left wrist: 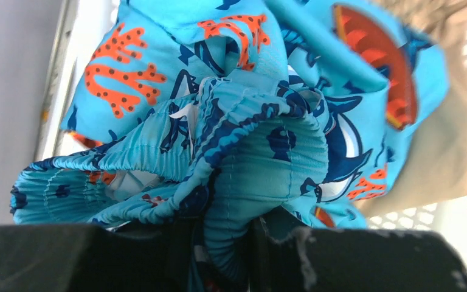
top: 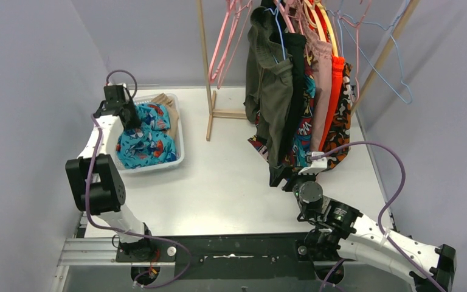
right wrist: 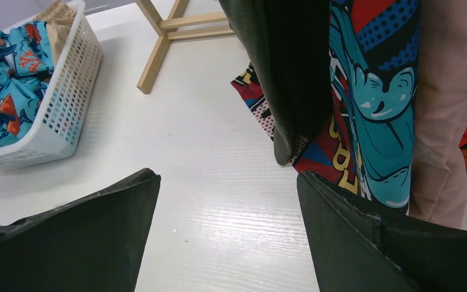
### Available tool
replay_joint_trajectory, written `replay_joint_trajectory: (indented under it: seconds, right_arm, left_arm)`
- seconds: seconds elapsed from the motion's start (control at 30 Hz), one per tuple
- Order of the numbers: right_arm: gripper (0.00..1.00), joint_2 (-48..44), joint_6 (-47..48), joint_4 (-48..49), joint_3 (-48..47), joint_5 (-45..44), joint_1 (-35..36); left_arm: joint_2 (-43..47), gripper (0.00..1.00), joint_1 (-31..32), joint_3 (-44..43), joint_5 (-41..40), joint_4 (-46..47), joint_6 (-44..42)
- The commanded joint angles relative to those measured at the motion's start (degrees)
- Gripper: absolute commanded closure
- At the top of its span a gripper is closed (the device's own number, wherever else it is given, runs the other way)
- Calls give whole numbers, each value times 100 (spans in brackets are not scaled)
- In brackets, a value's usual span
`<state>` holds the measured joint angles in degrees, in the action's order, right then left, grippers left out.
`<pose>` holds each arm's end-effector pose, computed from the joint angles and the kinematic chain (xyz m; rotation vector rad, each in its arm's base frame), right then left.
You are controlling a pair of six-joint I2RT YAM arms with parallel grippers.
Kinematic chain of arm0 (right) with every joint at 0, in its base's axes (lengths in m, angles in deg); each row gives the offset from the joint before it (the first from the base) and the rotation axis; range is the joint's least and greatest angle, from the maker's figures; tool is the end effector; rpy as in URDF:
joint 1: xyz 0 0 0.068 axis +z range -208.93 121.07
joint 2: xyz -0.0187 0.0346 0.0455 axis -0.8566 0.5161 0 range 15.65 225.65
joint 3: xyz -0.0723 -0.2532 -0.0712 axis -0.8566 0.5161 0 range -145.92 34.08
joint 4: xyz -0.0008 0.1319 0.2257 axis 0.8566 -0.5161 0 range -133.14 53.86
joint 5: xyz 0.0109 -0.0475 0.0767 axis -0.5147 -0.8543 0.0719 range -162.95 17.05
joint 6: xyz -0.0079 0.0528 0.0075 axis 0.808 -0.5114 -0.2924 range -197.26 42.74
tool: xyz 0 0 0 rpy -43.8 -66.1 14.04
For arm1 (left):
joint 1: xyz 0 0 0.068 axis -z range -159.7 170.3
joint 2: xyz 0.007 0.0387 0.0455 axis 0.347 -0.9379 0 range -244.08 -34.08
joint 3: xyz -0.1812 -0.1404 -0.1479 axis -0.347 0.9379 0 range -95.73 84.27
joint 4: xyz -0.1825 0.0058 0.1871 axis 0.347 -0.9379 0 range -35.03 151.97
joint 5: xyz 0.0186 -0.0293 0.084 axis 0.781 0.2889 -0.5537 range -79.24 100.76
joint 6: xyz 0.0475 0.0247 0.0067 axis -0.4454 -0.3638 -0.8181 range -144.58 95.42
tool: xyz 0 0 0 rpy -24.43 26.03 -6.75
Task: Remove the shorts from the hanger
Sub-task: Place the shorts in the basket.
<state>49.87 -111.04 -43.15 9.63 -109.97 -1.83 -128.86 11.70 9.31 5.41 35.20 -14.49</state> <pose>0.1002 0.1155 0.2500 0.0739 1.8331 0.5243 0.3634 0.0583 0.2704 -0.4304 2.3424 0.0988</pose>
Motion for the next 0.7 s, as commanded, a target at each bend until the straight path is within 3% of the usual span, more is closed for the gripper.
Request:
replay_joint_trajectory:
  seconds: [0.0, 0.23, 0.33, 0.43, 0.67]
  right_arm:
    - [14, -80, -86, 199, 15, -257, 32]
    - [14, 127, 9, 52, -276, -80, 36]
    - [14, 192, -5, -2, -319, -59, 34]
    - [14, 217, -10, 54, -298, -55, 32]
    - [14, 251, -15, -119, -427, 2, 38]
  left_arm:
    - [-533, 100, 78, -1295, 766, -377, 17]
    - [-1071, 100, 77, -2269, 32, -208, -26]
    - [-1465, 100, 76, -2168, -167, -56, -71]
    - [-2087, 100, 97, -2245, -74, -541, 139]
    - [-2540, 100, 120, -1375, -297, -301, 462]
